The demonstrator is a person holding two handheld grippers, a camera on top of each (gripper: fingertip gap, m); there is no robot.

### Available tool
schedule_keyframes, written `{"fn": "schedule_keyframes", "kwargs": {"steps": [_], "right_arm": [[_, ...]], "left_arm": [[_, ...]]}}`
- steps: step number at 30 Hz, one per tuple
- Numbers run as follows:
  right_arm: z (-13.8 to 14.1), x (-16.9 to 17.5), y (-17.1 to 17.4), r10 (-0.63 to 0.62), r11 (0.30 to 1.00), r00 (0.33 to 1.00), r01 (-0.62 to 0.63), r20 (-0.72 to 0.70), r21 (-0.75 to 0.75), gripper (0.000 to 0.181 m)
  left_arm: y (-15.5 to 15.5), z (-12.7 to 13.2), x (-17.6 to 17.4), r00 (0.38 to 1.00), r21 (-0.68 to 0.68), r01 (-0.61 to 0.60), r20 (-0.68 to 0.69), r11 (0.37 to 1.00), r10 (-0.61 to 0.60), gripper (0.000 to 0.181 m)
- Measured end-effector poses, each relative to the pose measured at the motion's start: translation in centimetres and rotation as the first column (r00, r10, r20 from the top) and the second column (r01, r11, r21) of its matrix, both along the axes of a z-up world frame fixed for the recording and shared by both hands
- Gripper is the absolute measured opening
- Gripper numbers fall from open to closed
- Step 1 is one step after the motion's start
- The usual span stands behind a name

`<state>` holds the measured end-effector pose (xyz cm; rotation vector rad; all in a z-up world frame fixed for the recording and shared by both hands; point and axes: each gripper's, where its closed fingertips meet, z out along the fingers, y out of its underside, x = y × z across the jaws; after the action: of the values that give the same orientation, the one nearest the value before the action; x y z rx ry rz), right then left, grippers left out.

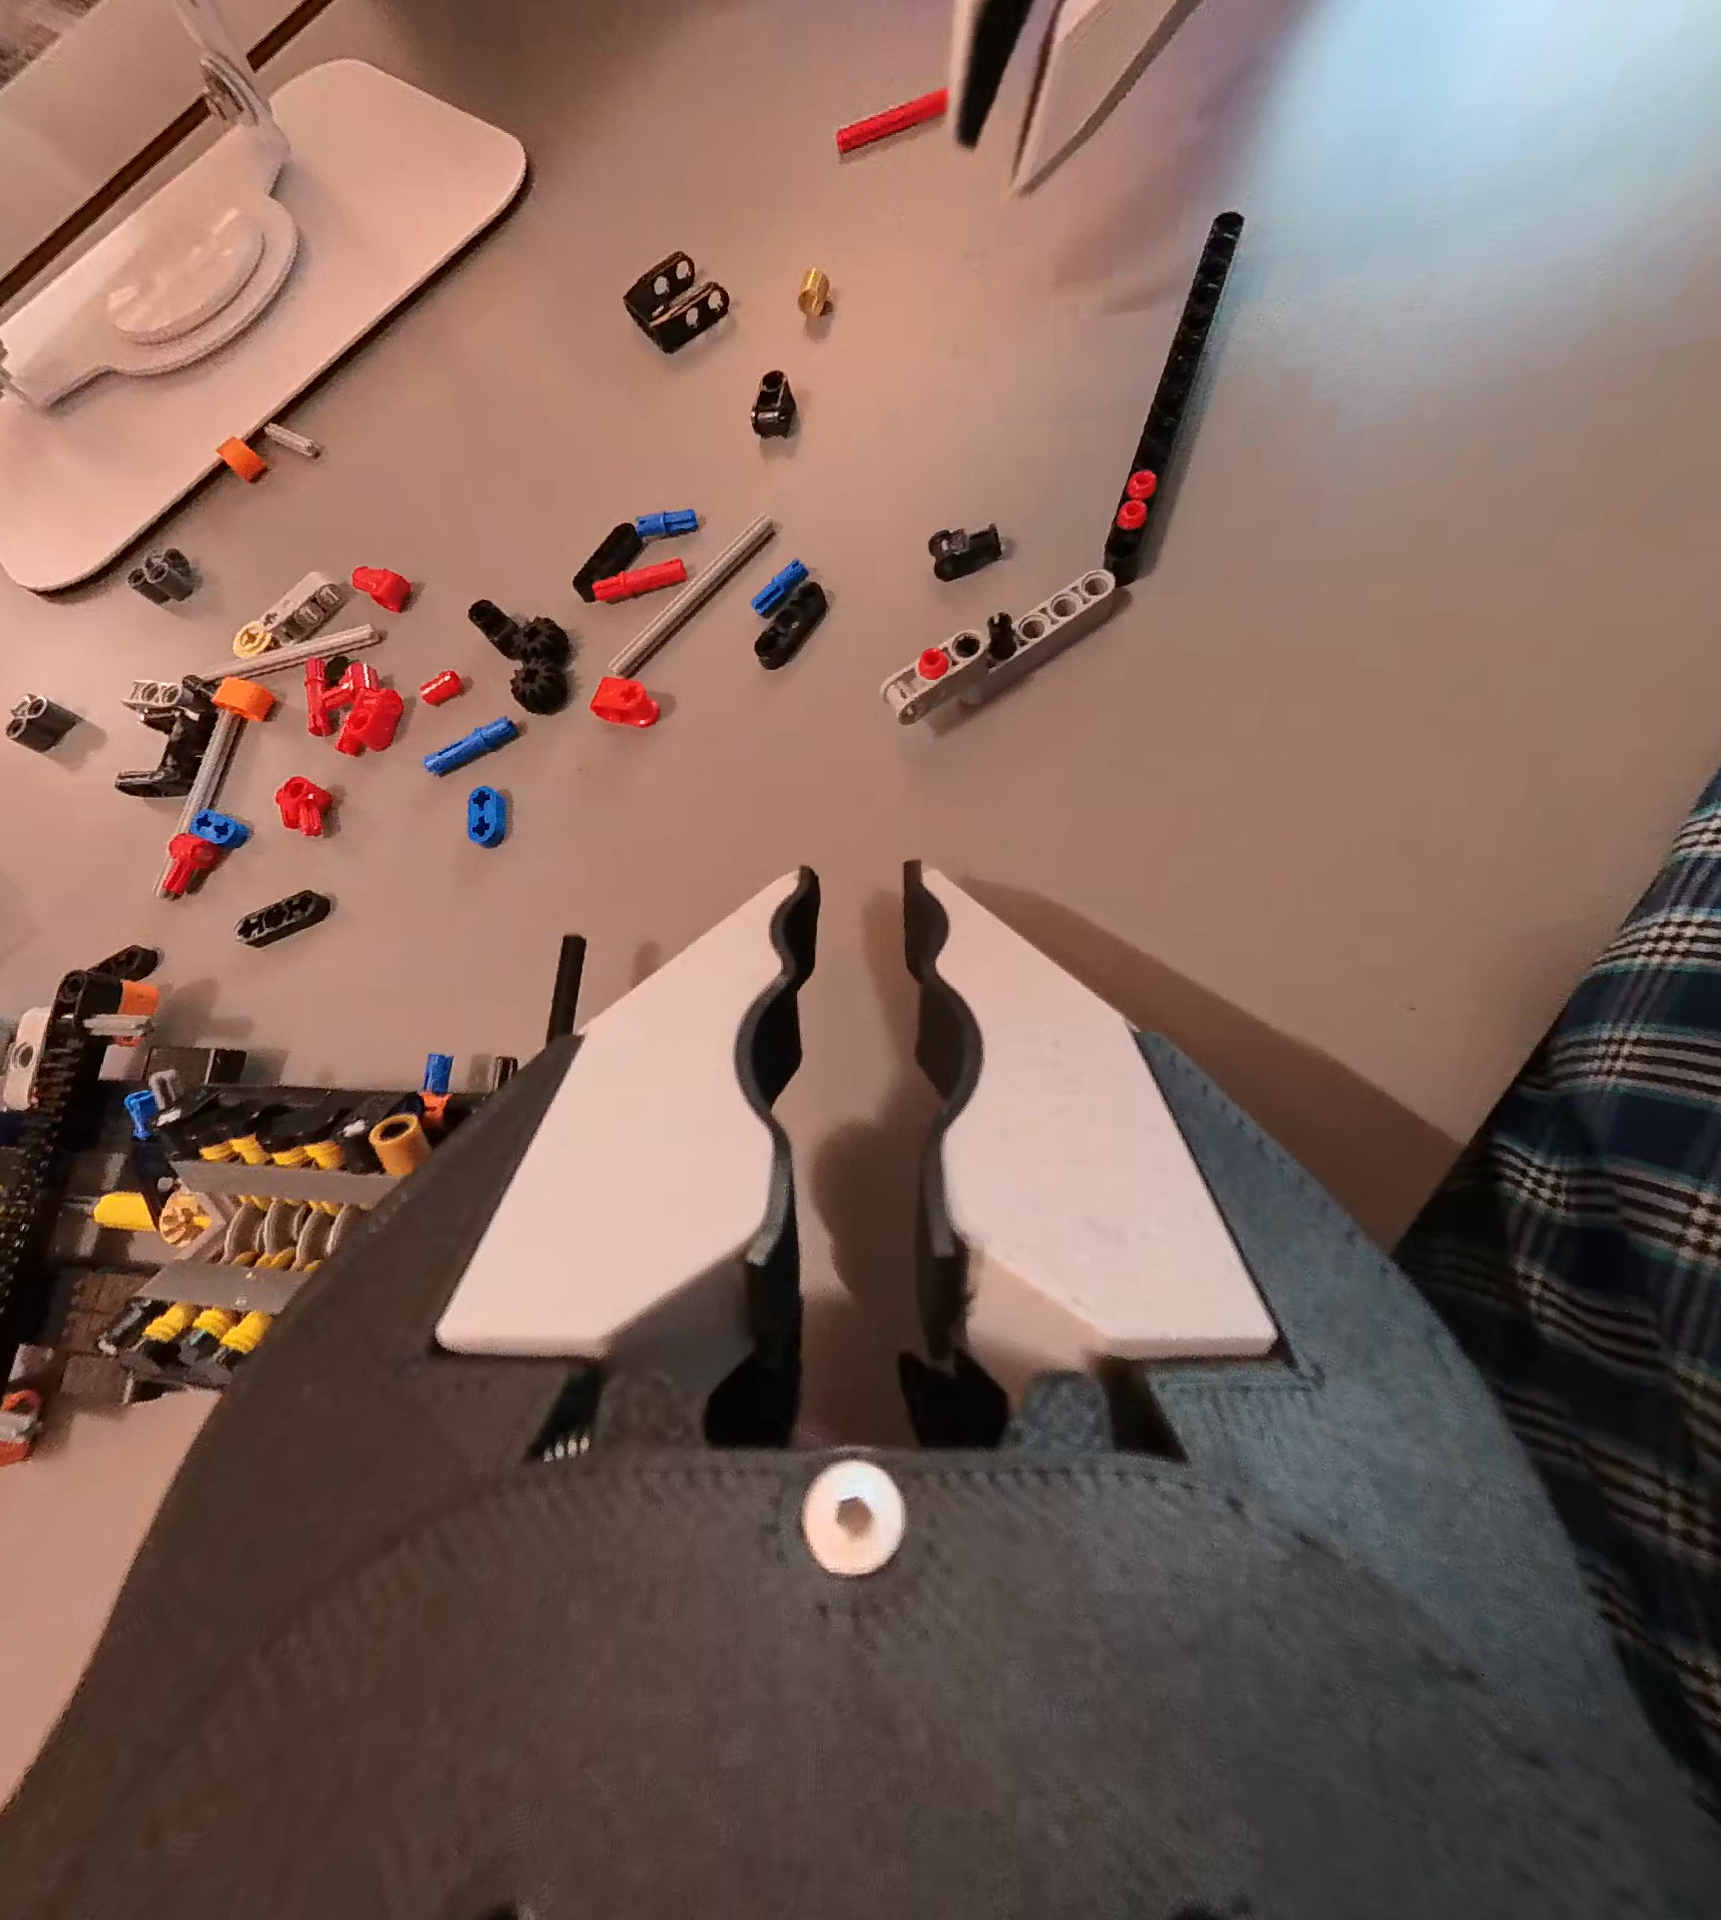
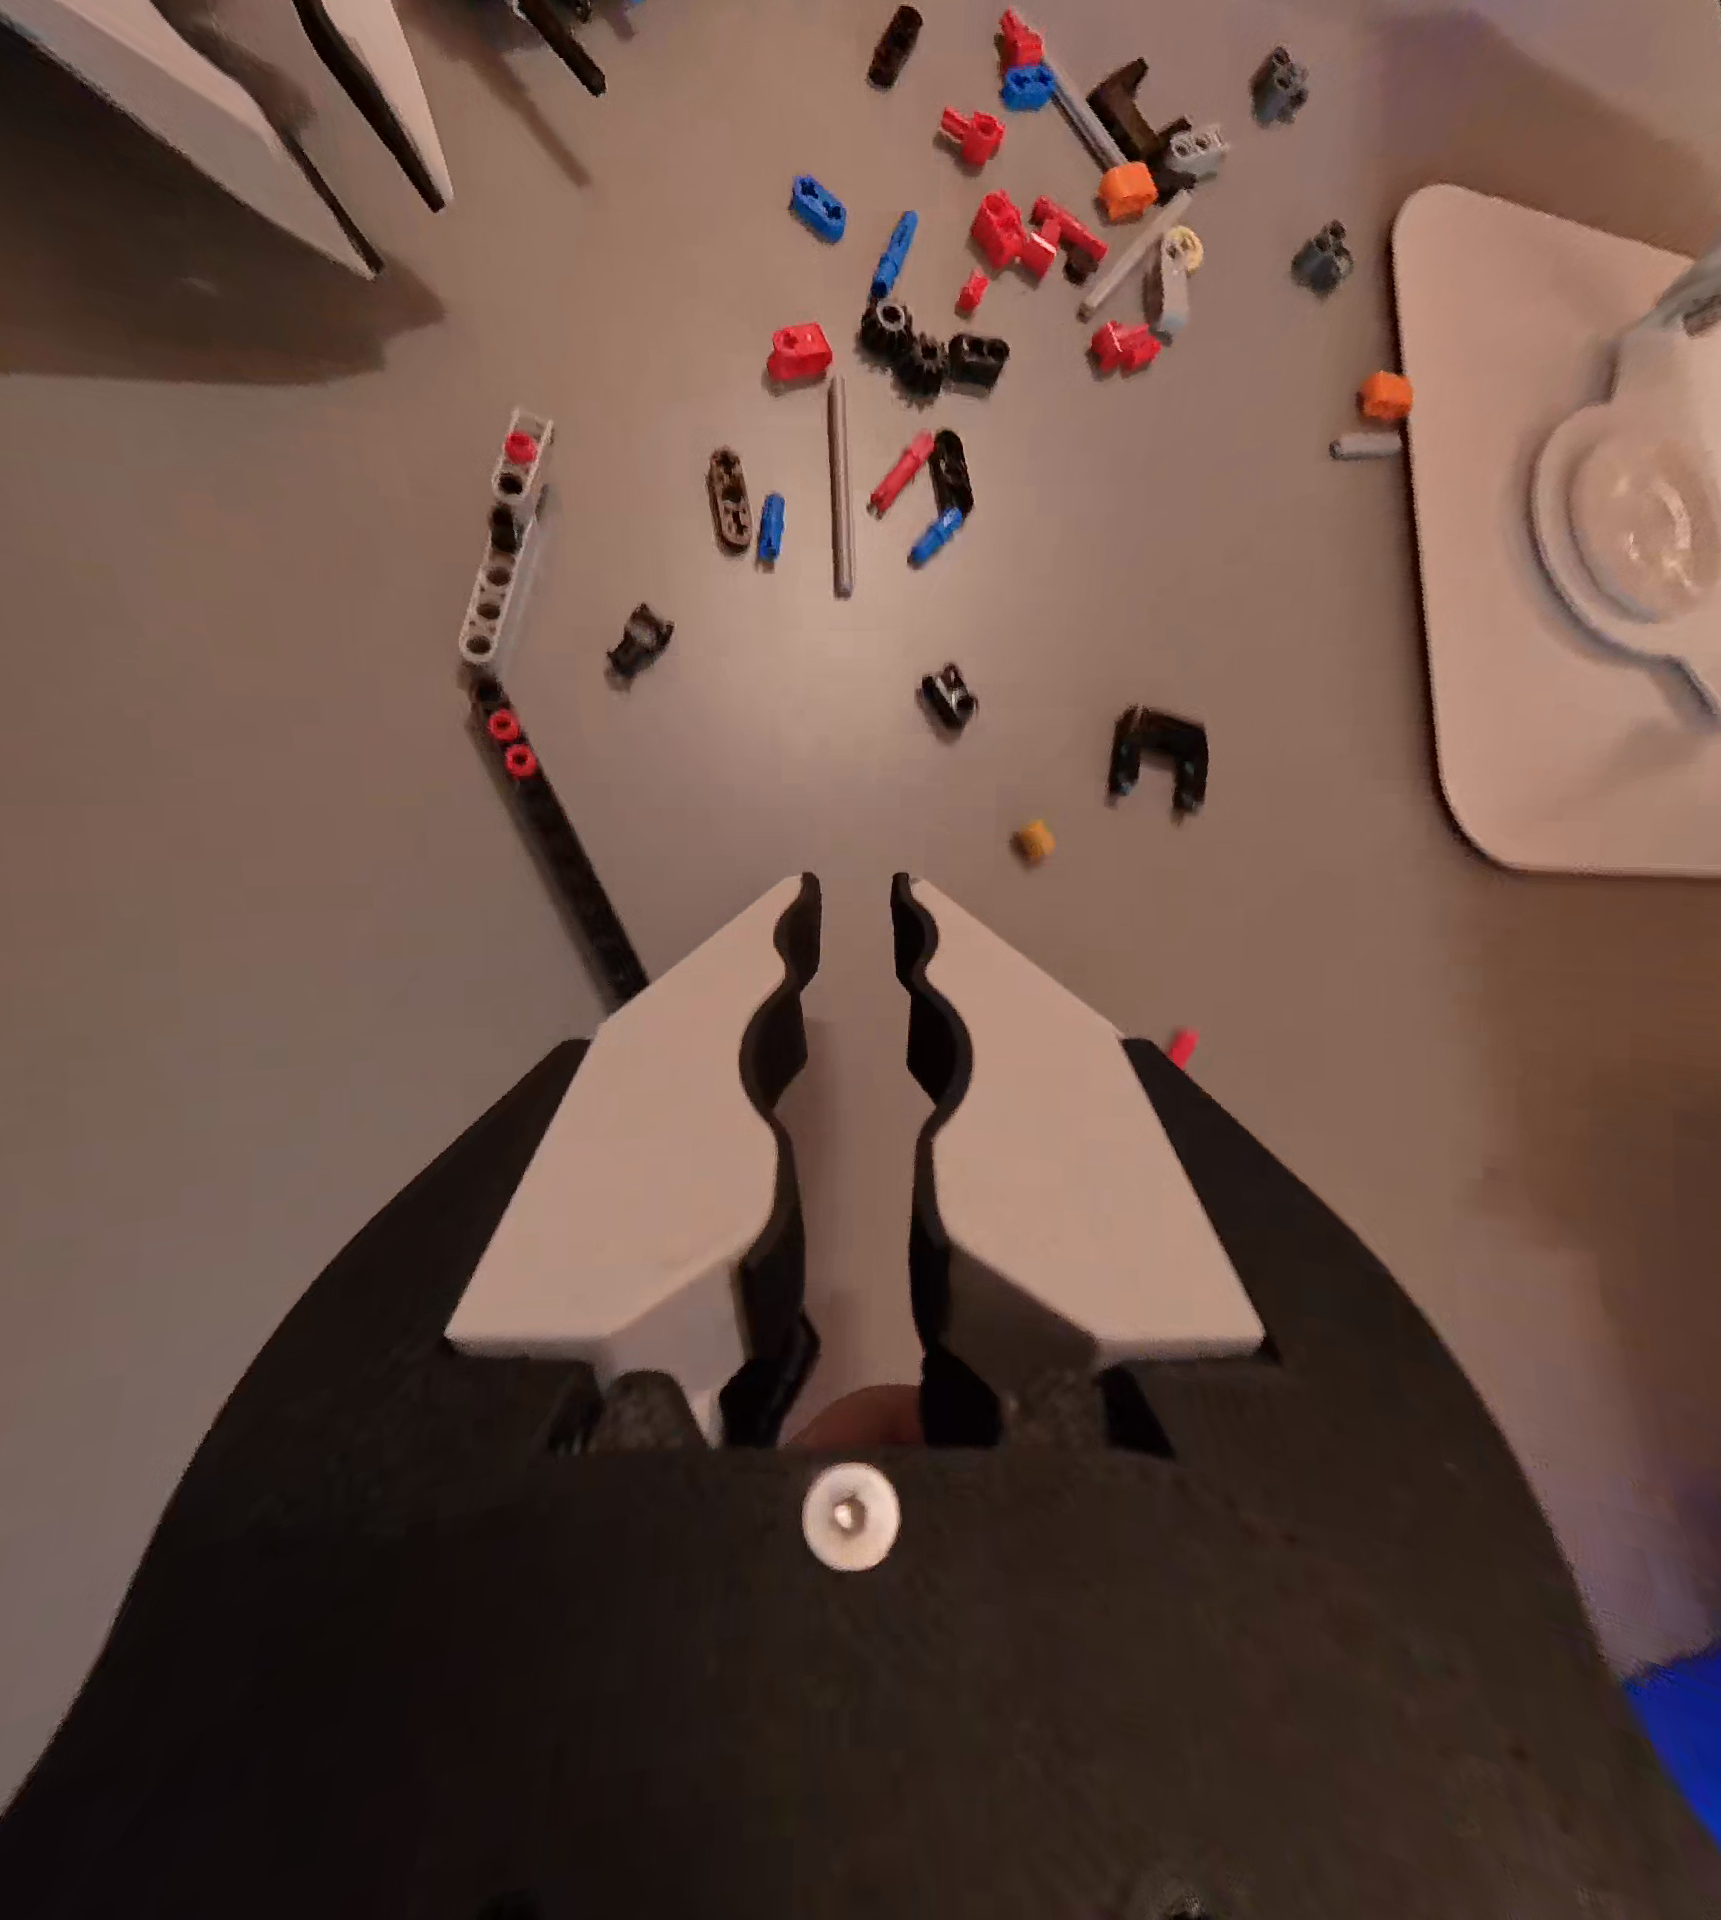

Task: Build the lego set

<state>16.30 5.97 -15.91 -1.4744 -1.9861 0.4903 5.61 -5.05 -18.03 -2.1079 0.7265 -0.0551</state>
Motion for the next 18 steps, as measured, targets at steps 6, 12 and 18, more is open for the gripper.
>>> {"fn": "schedule_keyframes", "kwargs": {"steps": [6,12,18], "right_arm": [[0.1,4.8,-0.5,-0.088,0.996,0.996,0.087,-0.023,-0.024,0.012],[-0.7,6.2,-1.2,-0.126,0.991,0.991,0.123,-0.037,-0.054,0.014],[-0.9,5.7,-1.7,-0.108,0.993,0.992,0.104,-0.058,-0.063,0.014]], "left_arm": [[0.7,0.4,0.7,0.999,0.017,0.035,-0.014,0.999,-0.035,0.025],[1.9,0.4,1.5,0.991,0.002,0.109,-0.072,0.994,-0.109,0.040],[2.8,-0.4,2.6,0.983,-0.033,0.164,-0.084,0.986,-0.166,0.049]]}}
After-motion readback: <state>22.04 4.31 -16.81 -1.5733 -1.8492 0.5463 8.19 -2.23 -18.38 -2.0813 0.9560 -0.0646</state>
